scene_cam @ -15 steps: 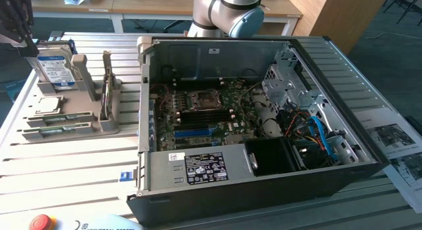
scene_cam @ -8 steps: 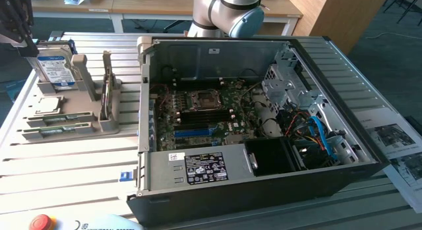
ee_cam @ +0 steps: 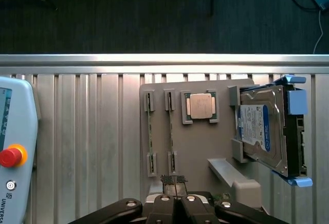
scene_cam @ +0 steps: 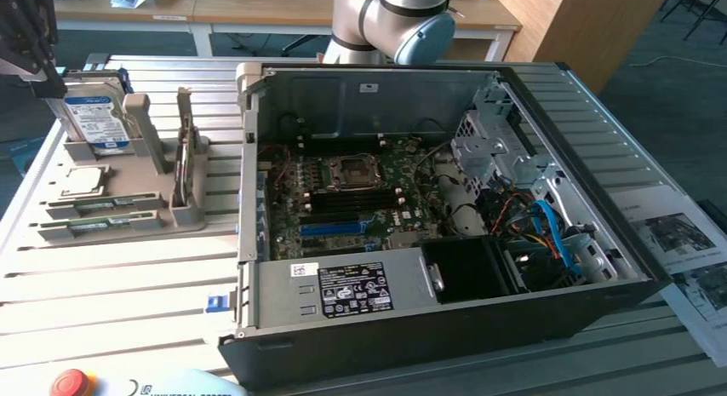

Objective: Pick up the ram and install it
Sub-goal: 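Pick up the ram and move it above insertion slot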

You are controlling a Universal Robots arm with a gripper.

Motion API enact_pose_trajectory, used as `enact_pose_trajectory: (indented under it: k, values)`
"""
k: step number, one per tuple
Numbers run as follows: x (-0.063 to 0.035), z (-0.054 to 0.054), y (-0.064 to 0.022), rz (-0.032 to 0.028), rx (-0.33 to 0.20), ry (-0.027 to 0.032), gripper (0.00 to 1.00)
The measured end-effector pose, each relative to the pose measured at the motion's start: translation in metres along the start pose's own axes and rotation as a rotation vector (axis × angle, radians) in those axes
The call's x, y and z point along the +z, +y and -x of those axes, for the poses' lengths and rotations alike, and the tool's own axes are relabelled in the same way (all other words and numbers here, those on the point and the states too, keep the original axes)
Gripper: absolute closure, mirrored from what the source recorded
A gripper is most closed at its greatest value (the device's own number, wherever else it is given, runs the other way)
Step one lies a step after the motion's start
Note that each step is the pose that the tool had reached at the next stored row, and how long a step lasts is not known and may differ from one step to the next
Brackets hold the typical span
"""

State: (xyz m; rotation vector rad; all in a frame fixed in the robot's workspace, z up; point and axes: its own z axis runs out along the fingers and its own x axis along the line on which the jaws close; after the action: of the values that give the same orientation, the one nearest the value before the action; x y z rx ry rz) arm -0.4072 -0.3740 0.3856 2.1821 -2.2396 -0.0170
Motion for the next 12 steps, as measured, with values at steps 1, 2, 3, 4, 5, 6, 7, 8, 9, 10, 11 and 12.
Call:
enact_pose_trajectory:
  k: [1, 2, 3, 4, 5, 6, 7, 8, 9, 10, 11, 12]
  values:
    - [0.0000, 0.0000, 0.0000, -0.0001, -0.002, 0.0001, 0.90]
    - [0.0000, 0.0000, 0.0000, -0.0001, -0.002, 0.0001, 0.90]
    - [0.0001, 0.0000, 0.0000, -0.0001, -0.002, 0.0001, 0.90]
    - [0.0001, 0.0000, 0.0000, -0.0001, -0.002, 0.0001, 0.90]
    - [0.0001, 0.0000, 0.0001, -0.0001, -0.002, 0.0001, 0.90]
    - [0.0001, 0.0000, 0.0001, -0.0001, -0.002, 0.0001, 0.90]
    - [0.0001, 0.0000, 0.0001, -0.0001, -0.002, 0.0001, 0.90]
    - [0.0001, 0.0000, 0.0001, -0.0001, -0.002, 0.0001, 0.90]
    - [0.0001, 0.0000, 0.0001, -0.0001, -0.002, 0.0002, 0.90]
    - [0.0001, 0.0000, 0.0000, -0.0001, -0.002, 0.0001, 0.90]
    - [0.0001, 0.0000, 0.0000, -0.0002, -0.002, 0.0001, 0.90]
    - [0.0001, 0.0000, 0.0001, -0.0001, -0.002, 0.0001, 0.90]
